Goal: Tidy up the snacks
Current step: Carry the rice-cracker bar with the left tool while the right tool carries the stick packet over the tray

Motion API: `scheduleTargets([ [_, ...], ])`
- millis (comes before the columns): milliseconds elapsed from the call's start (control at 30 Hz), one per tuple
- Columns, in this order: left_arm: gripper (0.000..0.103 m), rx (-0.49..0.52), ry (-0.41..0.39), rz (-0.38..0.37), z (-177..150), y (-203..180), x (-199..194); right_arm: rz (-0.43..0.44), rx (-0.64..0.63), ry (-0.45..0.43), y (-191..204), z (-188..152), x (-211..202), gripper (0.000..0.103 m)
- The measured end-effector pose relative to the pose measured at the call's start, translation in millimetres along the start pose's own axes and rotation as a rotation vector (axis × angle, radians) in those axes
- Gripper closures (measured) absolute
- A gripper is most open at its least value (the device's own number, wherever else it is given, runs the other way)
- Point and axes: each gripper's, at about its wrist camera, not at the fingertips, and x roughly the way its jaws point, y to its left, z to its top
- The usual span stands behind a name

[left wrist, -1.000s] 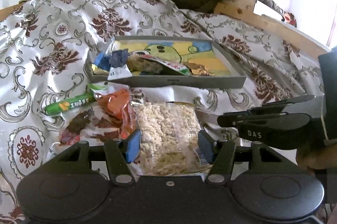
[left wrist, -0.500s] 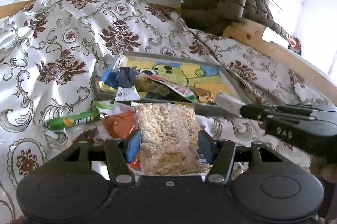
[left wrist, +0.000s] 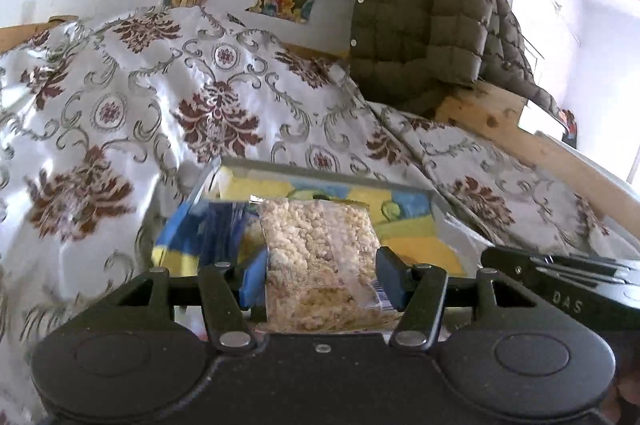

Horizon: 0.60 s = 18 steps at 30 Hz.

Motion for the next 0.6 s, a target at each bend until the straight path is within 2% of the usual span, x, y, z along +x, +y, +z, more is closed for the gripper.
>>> scheduleTargets([
  [233, 0.043, 0.007, -0.027, 0.025, 14, 7, 43, -0.001, 0.048, 0.013, -10, 4, 40, 0.099],
  [600, 0.043, -0.023, 0.023, 0.064, 7, 26, 72, 0.006, 0.049, 0.051, -2, -5, 78, 0.099],
])
